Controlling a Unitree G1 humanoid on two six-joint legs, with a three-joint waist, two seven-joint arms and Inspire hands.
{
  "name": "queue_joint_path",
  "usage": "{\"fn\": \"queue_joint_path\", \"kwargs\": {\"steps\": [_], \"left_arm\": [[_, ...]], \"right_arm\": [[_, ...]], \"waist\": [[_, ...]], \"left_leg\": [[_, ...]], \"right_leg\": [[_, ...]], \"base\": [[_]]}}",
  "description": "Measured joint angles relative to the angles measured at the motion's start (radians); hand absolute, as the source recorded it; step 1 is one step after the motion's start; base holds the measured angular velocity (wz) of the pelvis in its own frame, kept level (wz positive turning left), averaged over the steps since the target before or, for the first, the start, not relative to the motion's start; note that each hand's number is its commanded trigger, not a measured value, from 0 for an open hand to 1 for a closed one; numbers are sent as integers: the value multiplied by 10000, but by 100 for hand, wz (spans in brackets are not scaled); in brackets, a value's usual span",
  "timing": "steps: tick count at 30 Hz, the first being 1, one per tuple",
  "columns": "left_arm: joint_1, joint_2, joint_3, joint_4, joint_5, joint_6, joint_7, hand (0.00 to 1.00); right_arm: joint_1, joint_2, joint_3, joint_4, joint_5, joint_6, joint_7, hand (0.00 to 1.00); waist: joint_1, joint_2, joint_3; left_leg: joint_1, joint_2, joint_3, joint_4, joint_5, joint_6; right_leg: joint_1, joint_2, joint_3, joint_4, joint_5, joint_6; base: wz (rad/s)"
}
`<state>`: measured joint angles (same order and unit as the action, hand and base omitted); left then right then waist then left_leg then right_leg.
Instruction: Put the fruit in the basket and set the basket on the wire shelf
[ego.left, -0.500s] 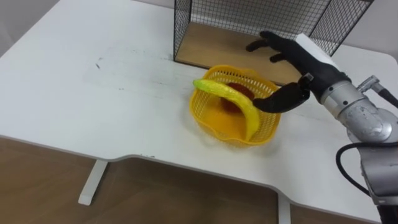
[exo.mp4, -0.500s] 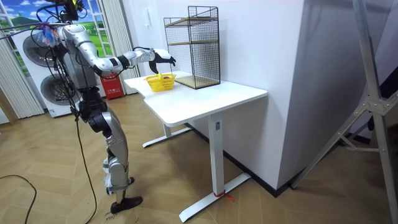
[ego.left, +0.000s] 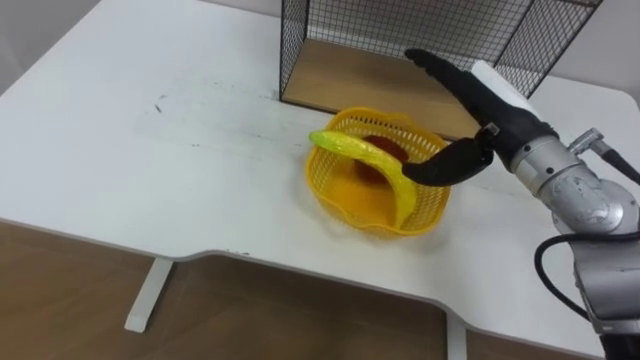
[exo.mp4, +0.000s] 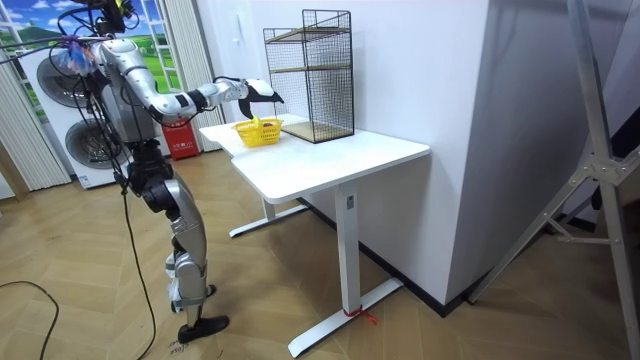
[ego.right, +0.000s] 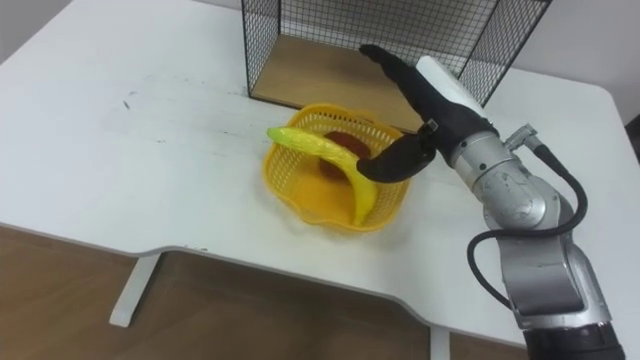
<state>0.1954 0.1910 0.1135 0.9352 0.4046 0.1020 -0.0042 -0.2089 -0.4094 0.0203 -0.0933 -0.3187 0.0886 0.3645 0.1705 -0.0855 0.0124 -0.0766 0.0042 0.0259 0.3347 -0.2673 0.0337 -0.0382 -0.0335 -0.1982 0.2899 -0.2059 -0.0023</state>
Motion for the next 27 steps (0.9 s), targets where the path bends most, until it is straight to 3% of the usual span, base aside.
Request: {"fn": "queue_joint_path", "kwargs": {"steps": [11,15,18,24,27], "left_arm": [[256,-23,-9,6,-74,13,121,0],[445,-46,55,255,-890,-8,447,0],[579,-134,451,502,-1590,-7,531,0],[751,-214,1516,792,-2547,-123,1739,0],[828,-228,2162,970,-3711,-168,2427,0]], "right_arm": [[102,119,-9,27,432,-1,-212,0],[399,244,-88,17,1104,-20,-508,0],[727,273,-510,17,1341,-44,-932,0],[1819,651,-1373,30,1989,-30,-2258,0],[2444,722,-1699,-53,2761,-28,-2924,0]], "waist": [[-102,114,7],[-369,198,-39],[-563,336,-122],[-566,530,-80],[-577,627,-158]], "left_leg": [[75,-8,-44,40,1,-1],[132,11,-110,25,-1,-1],[224,-2,-118,13,-2,1],[319,14,-22,-6,-4,0],[348,12,19,-35,-4,3]], "right_leg": [[112,-6,-81,-5,-1,1],[276,-2,-125,-180,4,3],[405,-34,-161,-187,8,11],[445,-15,-68,-176,5,13],[407,-22,63,-182,5,16]], "base": [[2],[6],[5],[-5],[-9]]}}
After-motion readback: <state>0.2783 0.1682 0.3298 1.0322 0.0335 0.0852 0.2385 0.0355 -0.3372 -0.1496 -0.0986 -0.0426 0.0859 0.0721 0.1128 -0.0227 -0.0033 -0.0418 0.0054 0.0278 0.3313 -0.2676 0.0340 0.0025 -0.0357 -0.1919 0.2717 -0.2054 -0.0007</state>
